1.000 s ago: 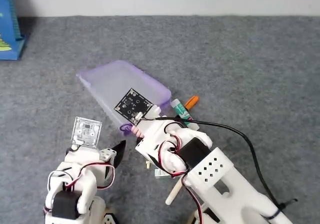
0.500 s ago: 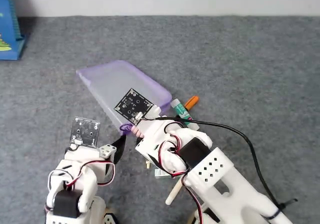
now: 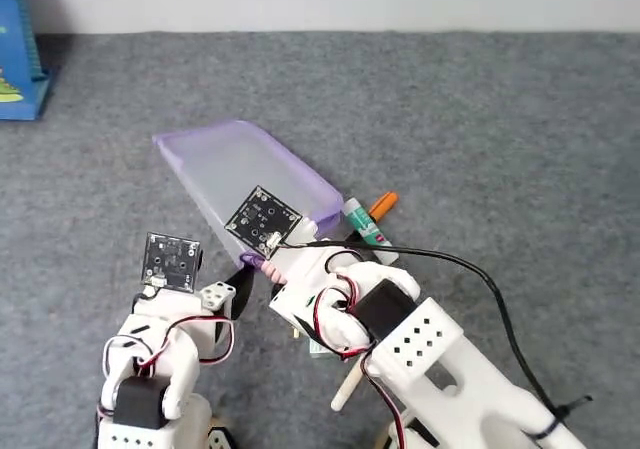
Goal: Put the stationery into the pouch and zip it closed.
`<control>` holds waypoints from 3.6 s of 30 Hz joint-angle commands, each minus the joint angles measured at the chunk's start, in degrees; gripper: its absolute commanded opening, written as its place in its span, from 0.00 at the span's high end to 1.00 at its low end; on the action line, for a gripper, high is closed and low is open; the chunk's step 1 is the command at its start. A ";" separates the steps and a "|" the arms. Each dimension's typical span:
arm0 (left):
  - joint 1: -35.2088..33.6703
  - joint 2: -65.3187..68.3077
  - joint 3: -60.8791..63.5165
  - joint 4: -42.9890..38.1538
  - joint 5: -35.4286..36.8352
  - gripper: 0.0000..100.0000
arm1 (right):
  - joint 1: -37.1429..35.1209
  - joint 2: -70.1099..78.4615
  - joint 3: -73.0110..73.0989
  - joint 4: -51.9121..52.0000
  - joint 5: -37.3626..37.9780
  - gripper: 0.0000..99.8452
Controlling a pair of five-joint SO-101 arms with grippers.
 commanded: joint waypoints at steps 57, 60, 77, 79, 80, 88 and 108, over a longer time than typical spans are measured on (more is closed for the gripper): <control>-9.49 -0.79 -1.71 -3.16 -3.69 0.99 | 25.54 -15.16 0.26 7.60 8.00 0.99; -9.05 -0.79 -1.63 -3.16 -3.69 0.99 | 25.45 -15.16 0.26 7.60 8.00 0.99; -7.12 -0.62 3.21 -10.46 4.40 0.76 | 23.43 -15.25 0.26 8.04 7.82 0.99; -7.03 -0.62 4.18 -12.31 4.31 0.77 | 23.43 -15.25 0.26 8.04 7.74 0.99; -7.03 -0.62 4.62 -13.10 4.31 0.78 | 23.16 -15.25 0.26 8.04 7.74 0.99; -5.19 -0.53 6.11 -15.21 1.93 0.82 | 23.34 -18.95 -0.09 9.01 7.47 0.99; -4.84 -0.44 6.11 -14.95 1.93 0.82 | 13.23 -31.25 -5.19 20.79 4.75 0.99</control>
